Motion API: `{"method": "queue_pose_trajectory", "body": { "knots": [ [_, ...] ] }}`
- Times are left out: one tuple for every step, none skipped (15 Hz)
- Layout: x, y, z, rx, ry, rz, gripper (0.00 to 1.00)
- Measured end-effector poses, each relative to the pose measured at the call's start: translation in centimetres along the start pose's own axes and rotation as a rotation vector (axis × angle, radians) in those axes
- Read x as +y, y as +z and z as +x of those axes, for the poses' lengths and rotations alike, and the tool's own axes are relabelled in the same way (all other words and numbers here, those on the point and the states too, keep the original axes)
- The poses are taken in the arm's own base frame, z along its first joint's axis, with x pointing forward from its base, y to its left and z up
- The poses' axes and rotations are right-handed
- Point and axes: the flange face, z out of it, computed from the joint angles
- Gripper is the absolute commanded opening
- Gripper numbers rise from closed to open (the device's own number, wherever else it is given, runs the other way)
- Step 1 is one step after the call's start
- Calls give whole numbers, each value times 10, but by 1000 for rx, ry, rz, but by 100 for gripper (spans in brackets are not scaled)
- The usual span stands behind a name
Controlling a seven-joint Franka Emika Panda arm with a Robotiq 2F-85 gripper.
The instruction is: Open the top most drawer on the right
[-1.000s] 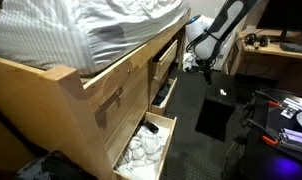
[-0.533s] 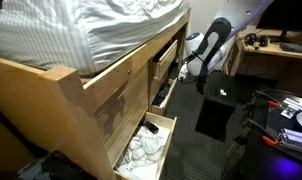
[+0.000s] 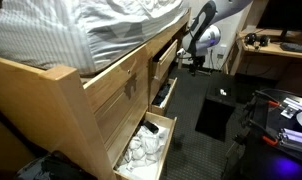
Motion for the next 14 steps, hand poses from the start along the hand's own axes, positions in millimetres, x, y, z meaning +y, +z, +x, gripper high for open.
{"method": "queue_pose_trajectory", "body": {
  "knots": [
    [-31,0,-7,-6,56,-24,100],
    [-61,1,-12,-9,113,-50,100],
    [-89,3,-15,-10,171,-80,100],
    [-108,4,-16,-12,188,-84,100],
    [-113,6,-14,-9,193,-84,100],
    [-110,7,-14,-7,188,-84,100],
    [-100,5,-16,-7,175,-83,100],
    [-93,5,-19,-2,163,-69,100],
    [-90,6,-20,-18,185,-78,100],
    [-90,7,-21,-39,223,-108,100],
    [-91,6,-22,-53,260,-141,100],
    [-94,6,-24,-59,297,-180,100],
    [-98,7,-25,-64,334,-220,100],
    [-103,9,-27,-67,372,-263,100]
  ]
}}
